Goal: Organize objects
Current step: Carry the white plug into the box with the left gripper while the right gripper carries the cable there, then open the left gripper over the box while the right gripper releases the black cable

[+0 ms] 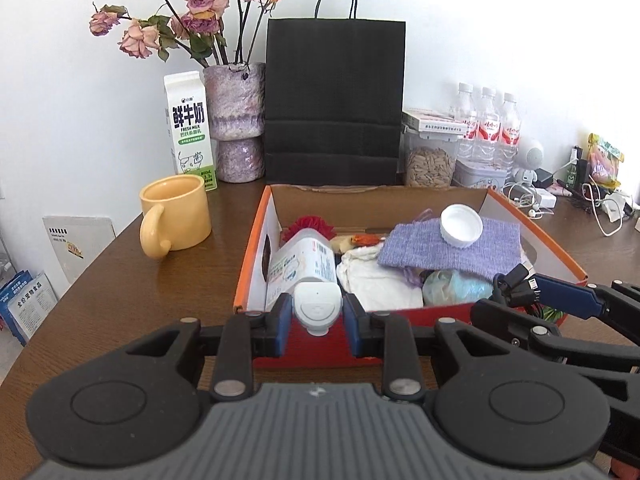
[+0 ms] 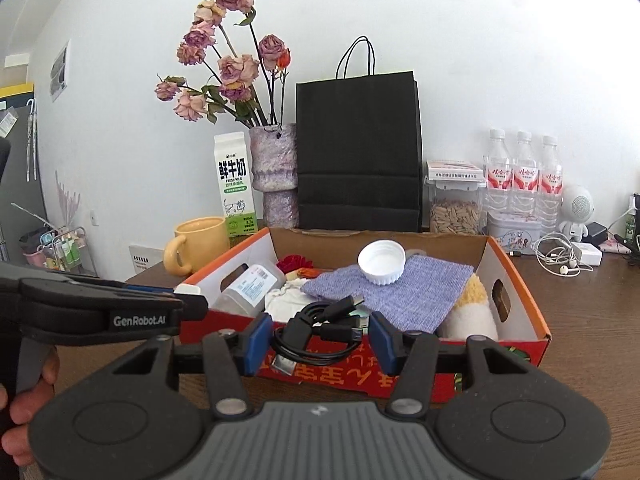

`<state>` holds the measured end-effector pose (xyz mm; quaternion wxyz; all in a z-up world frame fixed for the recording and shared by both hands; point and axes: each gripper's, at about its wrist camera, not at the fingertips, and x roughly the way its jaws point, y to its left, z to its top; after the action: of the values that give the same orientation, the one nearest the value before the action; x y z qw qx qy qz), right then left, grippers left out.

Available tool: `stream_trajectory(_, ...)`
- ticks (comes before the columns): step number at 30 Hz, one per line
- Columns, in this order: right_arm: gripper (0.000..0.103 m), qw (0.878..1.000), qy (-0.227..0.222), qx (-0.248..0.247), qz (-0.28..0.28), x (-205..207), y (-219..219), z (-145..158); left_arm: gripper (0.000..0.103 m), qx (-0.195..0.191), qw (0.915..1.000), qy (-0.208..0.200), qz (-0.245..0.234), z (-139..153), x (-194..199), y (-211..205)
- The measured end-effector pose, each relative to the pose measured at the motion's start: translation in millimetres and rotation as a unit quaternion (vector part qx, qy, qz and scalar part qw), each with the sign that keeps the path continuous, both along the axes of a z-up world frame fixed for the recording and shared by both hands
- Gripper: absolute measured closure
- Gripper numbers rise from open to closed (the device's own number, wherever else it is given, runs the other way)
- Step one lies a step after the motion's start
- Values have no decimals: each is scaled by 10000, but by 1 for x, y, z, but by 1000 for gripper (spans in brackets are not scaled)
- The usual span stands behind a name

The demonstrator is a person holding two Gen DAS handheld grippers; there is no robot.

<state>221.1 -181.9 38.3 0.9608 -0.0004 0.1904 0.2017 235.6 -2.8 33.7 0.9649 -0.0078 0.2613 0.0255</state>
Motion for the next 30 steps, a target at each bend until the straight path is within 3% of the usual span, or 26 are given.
stream_trajectory(12, 51, 9992, -331, -222, -59, 49, 6, 25, 75, -101, 9996, -271, 26, 17, 49, -3)
stream_trajectory(20, 51, 9993, -225, -312, -30, 97, 14, 20, 75, -92, 9998, -173, 77, 10, 95, 5)
stream_trajectory(22, 50, 9994, -135, -331, -37, 106, 14, 17, 71, -99, 9998, -138, 75, 7, 102, 7)
stream_trajectory(23, 49, 9994, -80, -319, -65, 110, 13, 15, 59, -100, 9998, -119, 81, 6, 105, 7)
stream_trajectory(24, 43, 9995, -32, -314, -89, 113, 11, 13, 35, -111, 9999, -105, 78, 5, 107, 8)
stream_trajectory(25, 29, 9994, 1, -310, -132, 115, 9, 13, 23, -115, 9998, -116, 78, 4, 108, 9)
stream_trajectory(26, 21, 9994, 11, -289, -209, 116, 7, 12, 9, -98, 9998, -146, 87, 4, 108, 9)
stream_trajectory(27, 10, 9992, -1, -280, -270, 116, 5, 11, 2, -58, 9998, -175, 110, 4, 106, 8)
stream_trajectory(30, 2, 9989, -20, -314, -344, 114, 0, 14, 0, -13, 9996, -222, 162, 6, 101, 7)
